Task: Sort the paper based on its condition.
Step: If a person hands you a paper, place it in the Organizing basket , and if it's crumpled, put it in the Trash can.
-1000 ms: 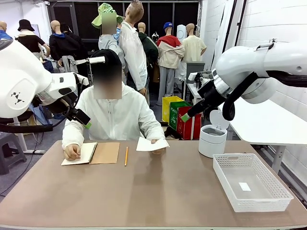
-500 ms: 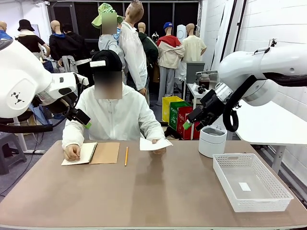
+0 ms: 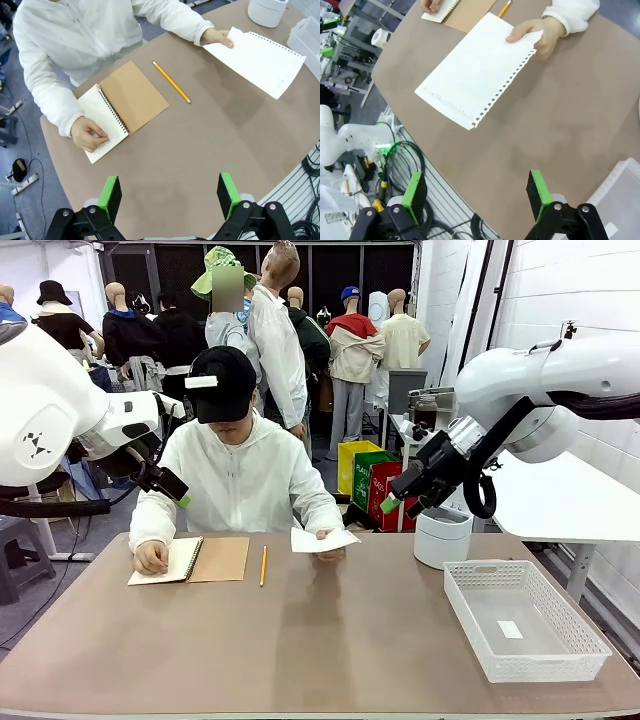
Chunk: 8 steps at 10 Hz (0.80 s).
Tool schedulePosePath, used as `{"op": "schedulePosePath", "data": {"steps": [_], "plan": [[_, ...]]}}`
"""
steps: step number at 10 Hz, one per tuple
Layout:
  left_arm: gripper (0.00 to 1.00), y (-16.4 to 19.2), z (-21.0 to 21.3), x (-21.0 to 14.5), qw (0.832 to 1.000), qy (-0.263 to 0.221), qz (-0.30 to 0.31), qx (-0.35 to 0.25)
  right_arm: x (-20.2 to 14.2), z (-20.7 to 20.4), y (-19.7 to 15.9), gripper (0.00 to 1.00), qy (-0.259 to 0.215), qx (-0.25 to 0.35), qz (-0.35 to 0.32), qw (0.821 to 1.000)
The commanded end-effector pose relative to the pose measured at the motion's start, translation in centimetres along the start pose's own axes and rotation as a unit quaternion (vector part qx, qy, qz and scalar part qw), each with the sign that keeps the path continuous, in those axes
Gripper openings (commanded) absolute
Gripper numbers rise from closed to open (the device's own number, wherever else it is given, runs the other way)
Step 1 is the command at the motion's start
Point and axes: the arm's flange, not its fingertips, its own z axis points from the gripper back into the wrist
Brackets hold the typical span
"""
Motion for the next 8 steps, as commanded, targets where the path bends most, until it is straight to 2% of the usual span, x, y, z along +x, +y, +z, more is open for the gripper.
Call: {"op": "schedulePosePath", "data": {"steps": [1, 2, 3, 4, 5, 6, 7, 8], "plan": [[1.0, 0.1, 0.0, 0.0, 1.0, -0.002, 0.002, -0.001, 0.0, 0.0, 0.0, 1.0, 0.0, 0.0, 0.0, 1.0], [1.0, 0.1, 0.0, 0.0, 1.0, -0.002, 0.002, -0.001, 0.0, 0.0, 0.0, 1.0, 0.0, 0.0, 0.0, 1.0], [1.0, 0.1, 0.0, 0.0, 1.0, -0.002, 0.002, -0.001, 1.4, -0.4, -1.6, 1.0, -0.025, 0.01, -0.092, 0.995], [1.0, 0.1, 0.0, 0.0, 1.0, -0.002, 0.002, -0.001, 1.0, -3.4, -6.3, 1.0, -0.02, 0.109, -0.261, 0.959], [1.0, 0.1, 0.0, 0.0, 1.0, -0.002, 0.002, -0.001, 0.9, -3.7, -6.8, 1.0, -0.015, 0.125, -0.276, 0.953], [1.0, 0.1, 0.0, 0.0, 1.0, -0.002, 0.002, -0.001, 0.8, -4.8, -7.9, 1.0, -0.01, 0.146, -0.309, 0.94], [1.0, 0.1, 0.0, 0.0, 1.0, -0.002, 0.002, -0.001, 0.6, -6.4, -9.5, 1.0, 0.003, 0.187, -0.361, 0.914], [1.0, 0.1, 0.0, 0.0, 1.0, -0.002, 0.002, -0.001, 0.4, -7.4, -10.4, 1.0, 0.004, 0.21, -0.39, 0.897]]}}
